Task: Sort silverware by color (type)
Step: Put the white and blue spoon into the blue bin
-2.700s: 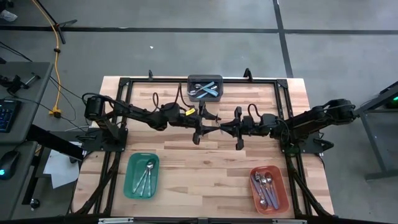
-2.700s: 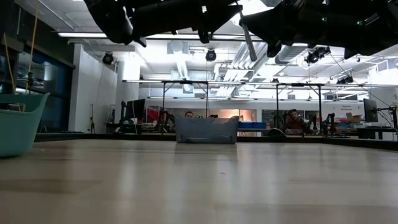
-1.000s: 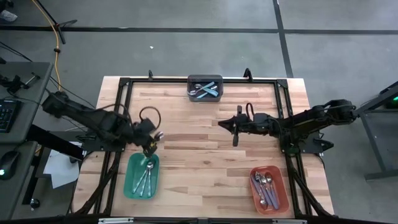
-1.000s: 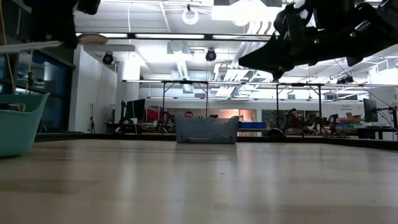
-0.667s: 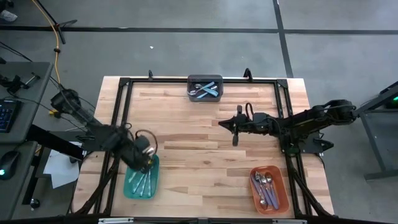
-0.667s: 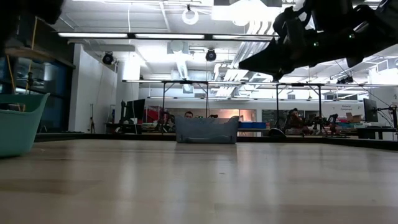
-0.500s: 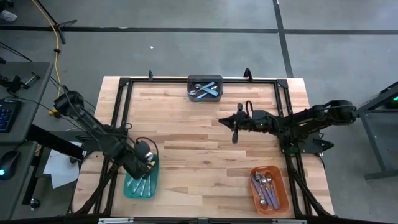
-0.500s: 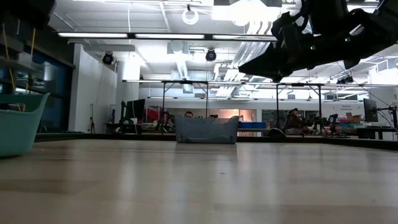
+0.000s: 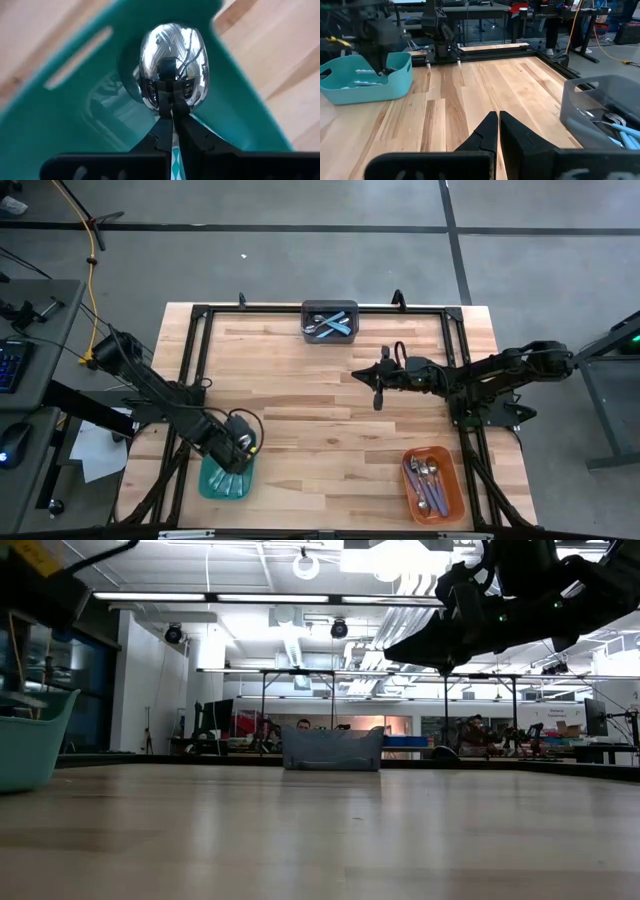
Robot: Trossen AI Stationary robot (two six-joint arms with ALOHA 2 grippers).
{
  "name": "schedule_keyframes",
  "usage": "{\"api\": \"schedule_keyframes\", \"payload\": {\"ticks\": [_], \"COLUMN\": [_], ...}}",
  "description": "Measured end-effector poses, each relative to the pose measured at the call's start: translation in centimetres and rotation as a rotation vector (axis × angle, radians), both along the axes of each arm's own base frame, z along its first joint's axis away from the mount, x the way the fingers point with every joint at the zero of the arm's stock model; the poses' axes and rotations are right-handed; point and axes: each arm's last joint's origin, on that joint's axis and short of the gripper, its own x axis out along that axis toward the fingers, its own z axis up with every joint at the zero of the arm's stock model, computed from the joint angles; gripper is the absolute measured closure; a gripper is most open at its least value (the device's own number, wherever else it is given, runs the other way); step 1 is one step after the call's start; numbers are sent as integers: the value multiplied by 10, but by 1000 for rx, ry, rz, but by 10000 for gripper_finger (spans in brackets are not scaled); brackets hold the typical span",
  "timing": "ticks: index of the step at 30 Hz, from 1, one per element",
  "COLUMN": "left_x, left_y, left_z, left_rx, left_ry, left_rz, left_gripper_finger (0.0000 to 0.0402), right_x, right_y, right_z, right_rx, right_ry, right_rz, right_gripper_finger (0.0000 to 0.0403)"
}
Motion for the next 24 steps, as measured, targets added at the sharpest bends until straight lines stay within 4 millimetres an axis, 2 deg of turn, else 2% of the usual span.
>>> {"api": "schedule_keyframes", "payload": {"ticks": [5,12,17,24], "left_x": [-4,-8,-10,-8], "left_y": [-1,5,6,10], "left_z": [-19,-36,-40,-33], "left_rx": [-55,-42,-31,5], "left_ry": [-21,-46,-49,-60], "left_rz": [17,30,4,-101], "left_gripper_finger": [398,398,388,339], "right_x": [0,0,0,0], "right_y": [0,0,0,0], "right_z": [0,0,0,-1], "right_rx": [3,3,3,3], "right_ry": [-1,1,3,8], "right_rz": [-1,-1,-1,-1], "right_gripper_finger": [401,401,401,401]}}
